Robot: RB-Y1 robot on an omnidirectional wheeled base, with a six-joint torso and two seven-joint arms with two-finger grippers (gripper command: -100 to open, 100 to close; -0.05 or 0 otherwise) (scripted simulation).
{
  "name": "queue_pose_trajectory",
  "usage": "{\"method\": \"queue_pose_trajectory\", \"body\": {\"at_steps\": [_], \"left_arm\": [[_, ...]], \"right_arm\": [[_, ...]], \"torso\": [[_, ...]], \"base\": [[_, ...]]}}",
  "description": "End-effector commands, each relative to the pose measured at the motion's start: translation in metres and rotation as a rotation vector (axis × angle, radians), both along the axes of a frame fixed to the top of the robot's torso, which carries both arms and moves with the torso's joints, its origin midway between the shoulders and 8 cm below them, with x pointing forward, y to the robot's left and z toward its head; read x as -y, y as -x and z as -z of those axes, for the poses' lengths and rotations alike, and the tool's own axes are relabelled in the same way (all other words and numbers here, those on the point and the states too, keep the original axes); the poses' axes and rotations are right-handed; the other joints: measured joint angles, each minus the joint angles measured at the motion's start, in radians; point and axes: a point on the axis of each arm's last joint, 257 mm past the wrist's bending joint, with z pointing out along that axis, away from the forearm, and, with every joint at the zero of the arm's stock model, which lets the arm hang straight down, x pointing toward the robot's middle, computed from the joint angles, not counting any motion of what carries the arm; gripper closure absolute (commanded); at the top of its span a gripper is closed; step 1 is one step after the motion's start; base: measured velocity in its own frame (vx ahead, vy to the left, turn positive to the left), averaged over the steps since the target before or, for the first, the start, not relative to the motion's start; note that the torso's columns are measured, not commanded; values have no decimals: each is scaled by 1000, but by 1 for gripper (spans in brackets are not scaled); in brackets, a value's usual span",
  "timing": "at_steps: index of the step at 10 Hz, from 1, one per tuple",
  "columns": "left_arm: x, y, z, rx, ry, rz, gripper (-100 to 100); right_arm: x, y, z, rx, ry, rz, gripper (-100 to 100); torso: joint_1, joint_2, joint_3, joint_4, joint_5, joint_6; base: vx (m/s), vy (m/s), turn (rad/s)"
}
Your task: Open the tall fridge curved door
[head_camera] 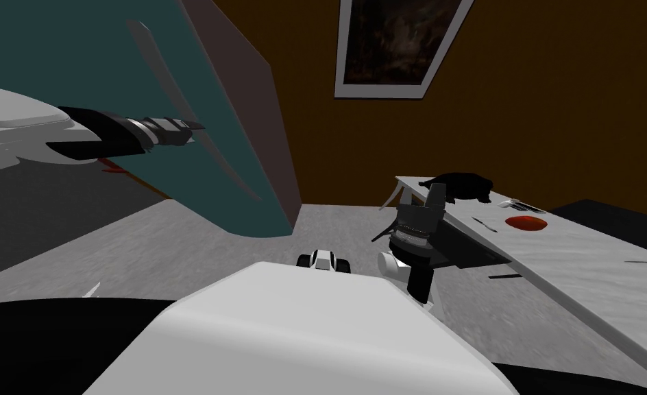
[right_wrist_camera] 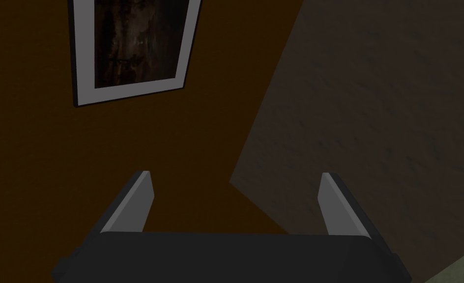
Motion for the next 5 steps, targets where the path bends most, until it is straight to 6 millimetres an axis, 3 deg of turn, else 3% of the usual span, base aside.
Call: {"method": "queue_pose_trajectory", "body": {"at_steps": [1,3,4,5], "left_arm": [[-1,0,-7,5,1,-6,-100],[-1,0,-7,5,2,-6,-100],[-1,0,-7,5,2,-6,100],[12,-3,-6,3,4,29,100]], "right_arm": [[0,0,0,0,0,0,0],[0,0,0,0,0,0,0],[0,0,0,0,0,0,0],[0,0,0,0,0,0,0]], "torso": [[1,0,0,0,0,0],[2,2,1,1,1,0],[2,2,1,1,1,0],[-1,1,1,1,-1,1]], "base": [[22,-12,0],[4,-2,-1],[1,2,13],[-136,104,8]]}}
